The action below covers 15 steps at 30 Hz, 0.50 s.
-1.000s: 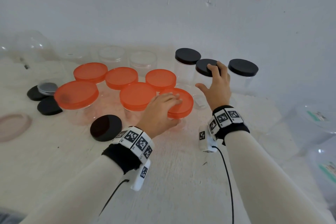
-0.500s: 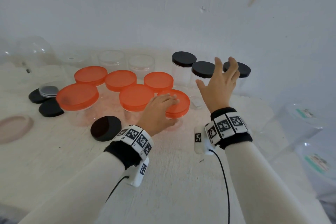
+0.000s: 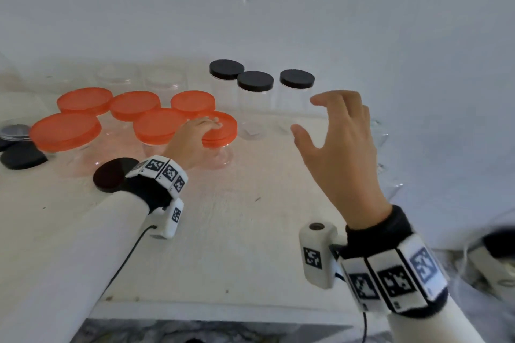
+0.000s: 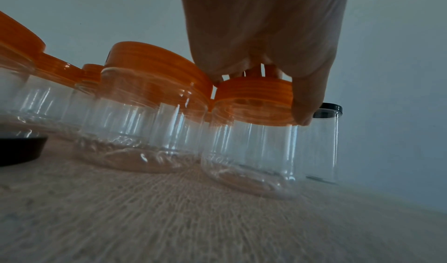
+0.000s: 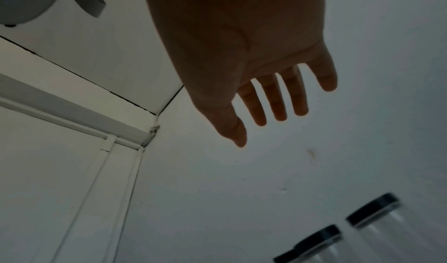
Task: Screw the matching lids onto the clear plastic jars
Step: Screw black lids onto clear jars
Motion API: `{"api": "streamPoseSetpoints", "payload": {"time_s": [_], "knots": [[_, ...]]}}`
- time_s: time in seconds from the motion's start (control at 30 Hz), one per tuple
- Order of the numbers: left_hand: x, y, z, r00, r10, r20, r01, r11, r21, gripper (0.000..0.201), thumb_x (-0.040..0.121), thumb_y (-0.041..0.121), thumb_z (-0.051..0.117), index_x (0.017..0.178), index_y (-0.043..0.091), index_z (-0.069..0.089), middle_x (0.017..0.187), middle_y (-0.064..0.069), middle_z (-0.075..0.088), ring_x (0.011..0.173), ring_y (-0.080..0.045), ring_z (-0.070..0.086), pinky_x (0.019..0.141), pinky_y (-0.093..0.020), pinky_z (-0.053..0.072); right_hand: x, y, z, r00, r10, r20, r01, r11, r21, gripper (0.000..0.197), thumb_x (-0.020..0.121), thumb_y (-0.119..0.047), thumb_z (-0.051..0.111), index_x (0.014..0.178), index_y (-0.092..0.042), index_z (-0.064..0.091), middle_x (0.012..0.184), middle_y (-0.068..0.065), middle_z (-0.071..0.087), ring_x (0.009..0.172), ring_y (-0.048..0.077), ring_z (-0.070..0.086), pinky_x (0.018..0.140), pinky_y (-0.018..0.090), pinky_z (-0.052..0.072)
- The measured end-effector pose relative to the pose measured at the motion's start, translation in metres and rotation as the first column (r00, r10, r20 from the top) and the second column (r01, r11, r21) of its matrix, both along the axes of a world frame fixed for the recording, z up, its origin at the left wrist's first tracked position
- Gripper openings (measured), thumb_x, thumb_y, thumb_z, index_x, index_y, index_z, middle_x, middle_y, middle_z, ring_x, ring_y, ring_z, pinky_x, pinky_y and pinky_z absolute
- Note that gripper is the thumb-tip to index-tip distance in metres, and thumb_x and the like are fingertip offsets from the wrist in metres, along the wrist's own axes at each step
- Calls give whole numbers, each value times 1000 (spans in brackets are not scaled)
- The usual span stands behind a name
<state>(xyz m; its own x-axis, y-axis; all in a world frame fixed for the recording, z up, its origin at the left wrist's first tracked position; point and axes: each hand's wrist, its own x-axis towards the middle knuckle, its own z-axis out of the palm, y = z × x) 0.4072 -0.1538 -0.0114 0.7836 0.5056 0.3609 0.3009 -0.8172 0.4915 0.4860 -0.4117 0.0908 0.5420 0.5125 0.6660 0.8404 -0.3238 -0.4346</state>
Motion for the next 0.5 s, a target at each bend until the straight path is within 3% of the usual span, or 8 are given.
{"api": "streamPoseSetpoints", "payload": {"time_s": [0.13,0.3,0.4,0.5], "knots": [[1,-1,3,1000,6,-26,-6,1000,0,57,76,17,75,128,12,53,142,-2,45,135,-20,34,113,-37,22,21,-38,-7,998,-63,17,65,992,-105,42,83,-31,67,117,-10,56,125,9,48,111,31,45,85,47,45],[1,-2,8,995,16,-95,-15,1000,18,59,77,15,73,131,12,50,145,-3,41,136,-21,32,113,-38,22,41,-65,-17,988,-150,-29,130,925,-358,58,80,-51,62,128,-21,50,142,6,33,128,34,33,102,52,33],[2,-4,12,986,44,-158,-37,998,46,59,80,19,70,134,14,47,147,-1,38,138,-19,29,115,-43,12,46,-69,-24,979,-189,-71,129,857,-499,65,81,-53,60,137,-26,39,149,6,21,135,34,22,109,54,23],[2,-11,17,973,82,-217,-67,995,77,60,82,20,68,137,16,43,150,-1,34,140,-20,26,115,-43,5,47,-68,-27,976,-206,-72,127,804,-581,69,85,-47,60,143,-29,29,152,7,14,138,36,15,110,56,22]]}}
